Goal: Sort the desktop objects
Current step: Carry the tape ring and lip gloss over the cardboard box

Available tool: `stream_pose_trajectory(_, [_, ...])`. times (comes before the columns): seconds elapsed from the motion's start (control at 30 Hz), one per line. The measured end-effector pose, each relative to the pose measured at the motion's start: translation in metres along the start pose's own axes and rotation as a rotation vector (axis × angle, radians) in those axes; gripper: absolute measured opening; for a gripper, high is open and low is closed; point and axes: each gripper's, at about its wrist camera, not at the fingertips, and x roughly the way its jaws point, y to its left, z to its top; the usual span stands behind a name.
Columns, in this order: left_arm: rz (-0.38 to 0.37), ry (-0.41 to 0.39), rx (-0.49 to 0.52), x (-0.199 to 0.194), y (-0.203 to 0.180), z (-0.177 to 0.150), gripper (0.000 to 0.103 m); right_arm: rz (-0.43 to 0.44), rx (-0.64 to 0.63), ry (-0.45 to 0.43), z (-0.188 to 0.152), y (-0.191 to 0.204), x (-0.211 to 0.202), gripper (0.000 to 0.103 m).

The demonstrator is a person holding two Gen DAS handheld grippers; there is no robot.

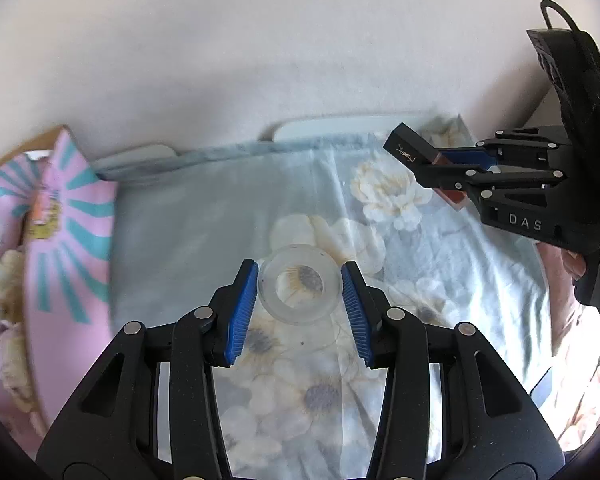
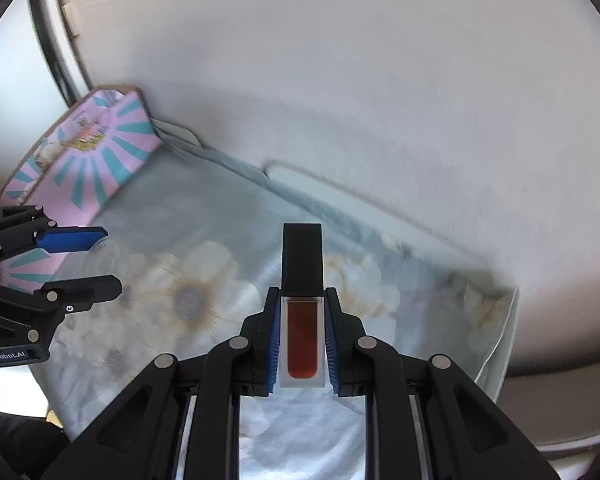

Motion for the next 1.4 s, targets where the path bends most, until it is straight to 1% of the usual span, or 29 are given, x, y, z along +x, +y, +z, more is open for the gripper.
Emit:
stream_pose_trajectory(0.17, [0.049,-0.036,-0.012,-0.038,0.02,0.009,0.04,0.024,-0.018,-0.042,0.029,0.018,-0.028,0.018])
stream_pose_trajectory(0.33, [0.087,-0.082,-0.053,-0.08,0.051,0.016,0.04,0.061,-0.06,-0.074,0.065,0.054,-0.047,0.018])
stream_pose_trajectory(0.43, [0.114,-0.106,-0.081,-0.103,0.074,0.018,0.04,0.089,-0.088,-0.087,0.089,0.078,-0.052,0.018])
stream_pose_trajectory(0.63, [0.154,-0.115,-0.166,-0.128,0.123,0.012,0.04,0.14,-0.179,-0.102,0.138,0.132,-0.049,0.018])
stream_pose_trajectory(0.83, [0.17,-0.107,-0.249,-0.14,0.171,-0.005,0.04,0.199,-0.23,-0.09,0.169,0.181,-0.038,0.018])
stream_pose_trajectory(1.07, [0.214,-0.078,-0.3,-0.144,0.214,-0.025,0.04,0.268,-0.302,-0.056,0.194,0.237,-0.015,0.018])
stream_pose_trajectory(1.27, [0.223,-0.03,-0.357,-0.134,0.241,-0.049,0.04,0.303,-0.359,0.0,0.197,0.276,0.011,0.018])
stream_pose_trajectory(1.4, [0.224,-0.009,-0.374,-0.127,0.248,-0.059,0.04,0.308,-0.391,0.037,0.196,0.292,0.024,0.018])
